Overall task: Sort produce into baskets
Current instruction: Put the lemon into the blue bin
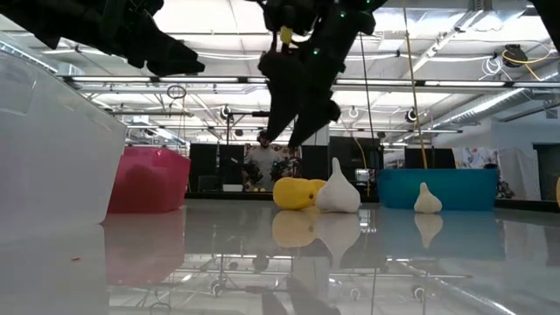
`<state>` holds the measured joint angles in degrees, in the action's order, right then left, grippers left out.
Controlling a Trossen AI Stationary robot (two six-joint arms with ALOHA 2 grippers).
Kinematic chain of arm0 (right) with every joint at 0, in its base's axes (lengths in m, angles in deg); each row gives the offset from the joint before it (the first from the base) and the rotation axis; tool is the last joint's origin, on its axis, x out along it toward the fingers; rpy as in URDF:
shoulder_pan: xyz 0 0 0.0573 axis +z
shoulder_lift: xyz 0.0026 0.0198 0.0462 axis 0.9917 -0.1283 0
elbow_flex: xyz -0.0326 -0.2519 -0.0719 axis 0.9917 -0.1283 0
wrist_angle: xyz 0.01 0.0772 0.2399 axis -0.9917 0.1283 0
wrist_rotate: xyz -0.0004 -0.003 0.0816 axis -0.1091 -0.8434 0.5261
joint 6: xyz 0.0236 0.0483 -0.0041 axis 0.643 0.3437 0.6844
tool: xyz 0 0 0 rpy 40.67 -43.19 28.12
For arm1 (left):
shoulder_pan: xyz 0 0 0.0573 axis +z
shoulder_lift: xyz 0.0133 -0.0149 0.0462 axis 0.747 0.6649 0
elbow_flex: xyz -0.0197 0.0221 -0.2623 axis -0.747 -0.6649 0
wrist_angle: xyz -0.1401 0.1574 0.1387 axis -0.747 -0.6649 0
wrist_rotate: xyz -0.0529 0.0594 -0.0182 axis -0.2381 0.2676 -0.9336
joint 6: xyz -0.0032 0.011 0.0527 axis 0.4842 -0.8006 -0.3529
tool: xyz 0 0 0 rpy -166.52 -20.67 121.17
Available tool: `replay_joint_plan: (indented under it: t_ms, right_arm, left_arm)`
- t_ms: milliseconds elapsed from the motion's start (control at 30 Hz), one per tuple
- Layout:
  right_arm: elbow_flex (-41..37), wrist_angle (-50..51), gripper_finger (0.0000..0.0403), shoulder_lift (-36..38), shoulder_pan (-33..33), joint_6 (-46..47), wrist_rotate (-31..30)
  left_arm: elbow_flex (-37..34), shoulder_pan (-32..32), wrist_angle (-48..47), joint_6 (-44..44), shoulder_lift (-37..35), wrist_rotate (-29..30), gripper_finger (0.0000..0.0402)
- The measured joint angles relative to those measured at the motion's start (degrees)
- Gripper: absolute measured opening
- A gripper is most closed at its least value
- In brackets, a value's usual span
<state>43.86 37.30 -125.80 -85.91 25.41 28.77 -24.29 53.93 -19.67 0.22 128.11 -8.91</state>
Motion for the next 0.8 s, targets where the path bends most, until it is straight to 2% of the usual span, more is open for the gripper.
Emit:
replay_joint_plan:
  t_ms: [267, 633, 800]
  right_arm:
    - [-0.04, -0.88, 0.0334, -5.12, 2.28, 0.69, -7.3]
    - [-0.07, -0.09, 0.0334, -10.29, 1.68, 2.59, -7.17]
    - [0.0, -0.36, 0.033, -11.78, 1.02, 2.47, -3.48]
  left_arm:
    - [0.0, 0.0, 0.14, 0.05, 0.0, 0.0, 0.0292]
    - [0.02, 0.0, 0.15, 0.09, 0.0, 0.0, 0.0292]
    - [0.02, 0.0, 0.11, 0.09, 0.0, 0.0, 0.0292]
